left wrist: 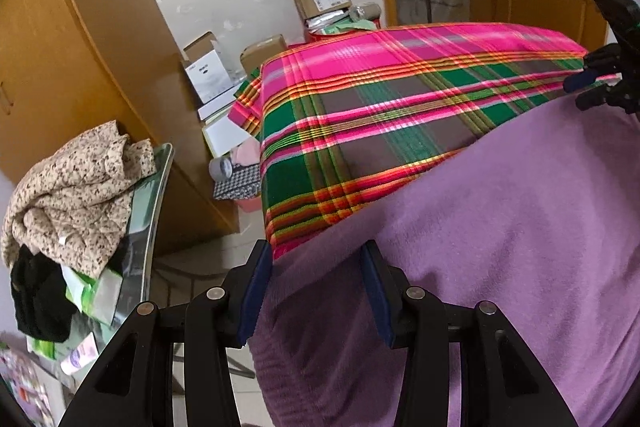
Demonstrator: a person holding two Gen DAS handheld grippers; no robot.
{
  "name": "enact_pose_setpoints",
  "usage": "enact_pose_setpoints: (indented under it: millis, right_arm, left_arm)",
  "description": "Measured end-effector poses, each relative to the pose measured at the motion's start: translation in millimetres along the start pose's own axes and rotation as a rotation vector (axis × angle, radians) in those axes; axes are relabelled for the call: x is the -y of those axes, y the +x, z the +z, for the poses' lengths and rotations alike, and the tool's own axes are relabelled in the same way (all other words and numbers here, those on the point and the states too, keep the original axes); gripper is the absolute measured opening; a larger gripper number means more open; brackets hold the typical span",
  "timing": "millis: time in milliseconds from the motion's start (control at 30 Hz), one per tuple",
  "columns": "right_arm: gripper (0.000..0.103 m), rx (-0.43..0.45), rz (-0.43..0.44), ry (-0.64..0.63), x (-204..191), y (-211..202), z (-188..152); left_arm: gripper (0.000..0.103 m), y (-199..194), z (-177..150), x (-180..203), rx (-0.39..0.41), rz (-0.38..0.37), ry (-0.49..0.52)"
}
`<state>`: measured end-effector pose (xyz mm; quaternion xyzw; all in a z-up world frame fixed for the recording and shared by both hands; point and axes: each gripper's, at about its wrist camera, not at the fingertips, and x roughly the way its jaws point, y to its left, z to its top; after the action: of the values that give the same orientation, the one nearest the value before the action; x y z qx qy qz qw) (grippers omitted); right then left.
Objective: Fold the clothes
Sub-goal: 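Close the left gripper on the sweatshirt edge while the right gripper closes on the body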
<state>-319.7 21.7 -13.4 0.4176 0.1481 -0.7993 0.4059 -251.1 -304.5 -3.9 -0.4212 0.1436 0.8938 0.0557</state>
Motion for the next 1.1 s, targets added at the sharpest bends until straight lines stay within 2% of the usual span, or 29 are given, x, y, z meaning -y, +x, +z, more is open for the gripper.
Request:
enact_pose_setpoints:
  millis: [233,267,300,333,400,433,700,933,1100]
  right_arm:
    - [0.034,-0.031,0.023,-0.028,1,8,-3]
    - [0.024,-0.036,0.019,-0.031,1,9,-2]
    - [0.008,-0.04,0.016,-0.034,0,9,-2]
    - [0.005,-0.04,0.01,-0.039,-2,8,-2]
    - [0.004,-0.039,-0.001,-0.049,-6,5,-2]
    - [0.004,-0.035,-0.005,-0.051,-7,4,-1]
    - [0.004,0.026,-0.031,-0.073,-25,-35,2]
    - [0.004,0.065,-0.054,-0.093,-51,-72,1]
    - [0.004,0.093,-0.064,-0.097,-77,-102,-10]
  left_arm:
    - [0.045,5,3,-1,-0.003,-0.028,0.004]
    - [0.036,5,3,0,-0.004,-0.039,0.006]
    - [0.026,6,3,1,-0.004,-0.049,0.007]
    - [0.021,6,3,1,-0.004,-0.06,0.008]
    - [0.009,6,3,9,-0.004,-0.05,0.039]
    - [0.007,3,4,9,0.0,-0.044,0.038]
    - [0.003,-14,5,11,0.031,0.0,0.03]
    - [0.003,-56,5,15,0.082,0.028,0.032]
    - [0.003,-89,-7,21,0.113,0.036,0.024]
